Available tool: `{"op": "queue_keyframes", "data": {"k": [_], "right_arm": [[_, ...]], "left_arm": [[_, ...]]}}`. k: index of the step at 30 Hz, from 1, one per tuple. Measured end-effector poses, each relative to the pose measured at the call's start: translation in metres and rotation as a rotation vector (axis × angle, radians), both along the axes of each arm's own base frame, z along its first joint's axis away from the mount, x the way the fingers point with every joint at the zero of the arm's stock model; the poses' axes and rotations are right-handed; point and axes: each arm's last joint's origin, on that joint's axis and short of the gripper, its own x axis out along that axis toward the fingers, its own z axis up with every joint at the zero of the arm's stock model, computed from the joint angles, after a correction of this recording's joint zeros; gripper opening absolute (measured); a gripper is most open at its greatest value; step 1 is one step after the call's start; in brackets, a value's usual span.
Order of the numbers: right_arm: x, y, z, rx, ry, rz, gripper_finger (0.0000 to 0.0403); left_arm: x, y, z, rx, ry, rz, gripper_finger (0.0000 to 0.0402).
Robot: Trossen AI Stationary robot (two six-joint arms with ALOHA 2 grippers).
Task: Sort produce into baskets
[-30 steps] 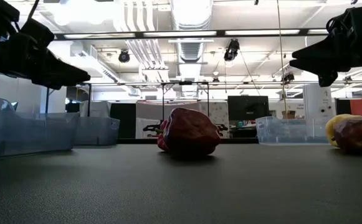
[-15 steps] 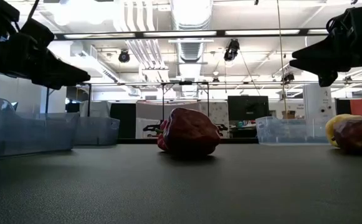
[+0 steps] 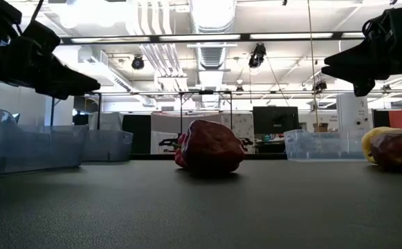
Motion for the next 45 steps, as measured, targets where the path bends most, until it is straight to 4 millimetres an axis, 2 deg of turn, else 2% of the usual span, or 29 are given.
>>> {"op": "queue_keyframes", "data": {"k": [4, 11, 18, 26, 30, 32, 35, 40, 45], "right_arm": [[0.0, 0.0, 0.0, 0.0, 0.0, 0.0, 0.0134], [0.0, 0.0, 0.0, 0.0, 0.0, 0.0, 0.0134], [0.0, 0.0, 0.0, 0.0, -0.001, 0.0, 0.0134], [0.0, 0.0, 0.0, 0.0, 0.0, 0.0, 0.0134], [0.0, 0.0, 0.0, 0.0, -0.001, 0.0, 0.0134], [0.0, 0.0, 0.0, 0.0, 0.0, 0.0, 0.0134], [0.0, 0.0, 0.0, 0.0, 0.0, 0.0, 0.0134], [0.0, 0.0, 0.0, 0.0, 0.0, 0.0, 0.0134], [0.0, 0.0, 0.0, 0.0, 0.0, 0.0, 0.0134]], "left_arm": [[0.0, 0.0, 0.002, 0.049, -0.006, -0.009, 0.0112], [0.001, 0.0, 0.018, -0.263, -0.248, 0.009, 0.0112], [0.001, -0.002, 0.044, -0.249, -0.507, -0.083, 0.0112], [0.016, -0.005, 0.047, -0.318, -0.557, -0.154, 0.0112], [0.038, -0.018, 0.069, -0.287, -0.568, -0.401, 0.0112], [0.056, -0.027, 0.08, -0.243, -0.544, -0.46, 0.0112], [0.089, -0.037, 0.093, -0.206, -0.454, -0.443, 0.0112], [0.134, -0.049, 0.128, -0.121, -0.286, -0.428, 0.0112], [0.169, -0.05, 0.153, -0.127, -0.049, -0.228, 0.0114]]}}
